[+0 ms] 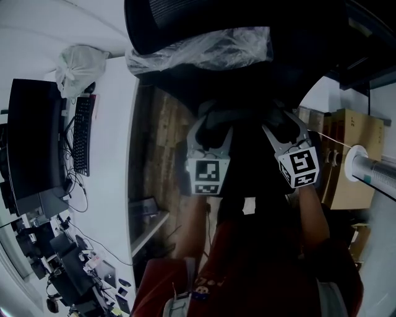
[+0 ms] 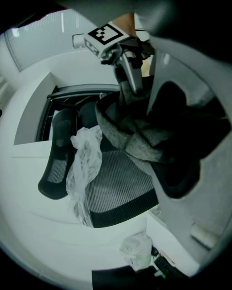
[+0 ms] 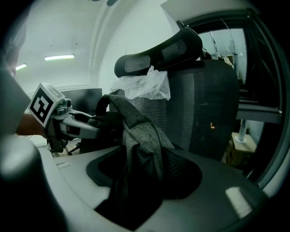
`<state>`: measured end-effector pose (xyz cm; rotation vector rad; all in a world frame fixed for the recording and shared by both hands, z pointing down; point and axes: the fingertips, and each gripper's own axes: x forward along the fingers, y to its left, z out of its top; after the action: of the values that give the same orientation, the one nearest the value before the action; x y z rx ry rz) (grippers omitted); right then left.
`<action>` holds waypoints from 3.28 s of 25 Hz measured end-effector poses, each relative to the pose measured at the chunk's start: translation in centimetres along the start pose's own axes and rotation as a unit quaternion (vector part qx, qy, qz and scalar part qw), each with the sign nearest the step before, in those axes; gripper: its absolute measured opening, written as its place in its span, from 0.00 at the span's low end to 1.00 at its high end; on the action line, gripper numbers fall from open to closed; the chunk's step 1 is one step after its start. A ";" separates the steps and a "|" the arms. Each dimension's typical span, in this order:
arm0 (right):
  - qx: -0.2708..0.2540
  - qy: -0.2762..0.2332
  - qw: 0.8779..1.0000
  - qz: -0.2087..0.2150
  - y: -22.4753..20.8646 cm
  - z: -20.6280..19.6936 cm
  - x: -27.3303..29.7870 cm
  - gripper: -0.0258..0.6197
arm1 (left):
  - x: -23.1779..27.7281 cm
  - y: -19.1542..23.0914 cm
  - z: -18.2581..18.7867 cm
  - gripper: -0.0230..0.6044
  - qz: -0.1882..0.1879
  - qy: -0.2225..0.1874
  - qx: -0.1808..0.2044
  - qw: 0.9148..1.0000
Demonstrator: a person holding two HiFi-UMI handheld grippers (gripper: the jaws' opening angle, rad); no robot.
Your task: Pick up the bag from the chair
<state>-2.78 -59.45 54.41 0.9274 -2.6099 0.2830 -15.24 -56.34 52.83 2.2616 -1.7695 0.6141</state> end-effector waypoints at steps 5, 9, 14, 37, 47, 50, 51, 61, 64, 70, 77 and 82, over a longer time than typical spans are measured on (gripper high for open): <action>-0.003 0.005 1.000 -0.005 0.2 -0.2 0.1 0.35 | -0.1 -0.1 -0.2 0.41 0.002 0.006 -0.009 1.000; 0.000 0.007 1.000 -0.008 0.4 -0.1 0.0 0.31 | -0.3 -0.1 -0.1 0.39 0.001 0.004 -0.016 1.000; 0.002 0.009 1.000 -0.010 0.9 -0.1 -0.3 0.29 | -0.9 -0.2 -0.2 0.37 -0.002 0.000 -0.021 1.000; -0.026 -0.022 0.998 -0.047 5.9 3.1 -6.6 0.25 | -8.6 -1.9 2.3 0.33 -0.010 -0.050 -0.023 0.998; -0.040 -0.050 0.991 -0.115 11.0 5.4 -12.2 0.25 | -15.2 -2.7 4.3 0.33 -0.057 -0.096 -0.002 0.994; -0.037 -0.053 0.989 -0.134 12.2 5.5 -13.9 0.25 | -16.8 -3.4 4.5 0.33 -0.072 -0.102 0.006 0.992; -0.037 -0.053 0.988 -0.140 12.5 5.5 -14.5 0.25 | -17.3 -3.7 4.6 0.33 -0.077 -0.104 0.008 0.992; -0.026 -0.050 0.984 -0.169 14.9 3.9 -20.7 0.25 | -21.6 -8.1 4.2 0.33 -0.105 -0.109 0.019 0.988; -0.024 -0.053 0.984 -0.167 15.6 2.8 -22.8 0.25 | -23.1 -10.0 3.6 0.33 -0.105 -0.107 0.022 0.988; -0.025 -0.065 0.985 -0.159 17.2 0.5 -28.6 0.25 | -27.2 -14.9 2.5 0.33 -0.098 -0.109 0.028 0.989; -0.031 -0.076 0.986 -0.147 20.0 -1.7 -34.8 0.25 | -32.9 -19.8 1.1 0.33 -0.079 -0.108 0.031 0.991; -0.031 -0.079 0.987 -0.136 22.2 -3.4 -38.1 0.25 | -36.4 -22.4 -0.4 0.33 -0.068 -0.106 0.031 0.992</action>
<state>11.38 -19.73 41.01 1.3144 -2.5709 0.0592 -0.93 -18.49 39.19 2.5480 -1.6865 0.4212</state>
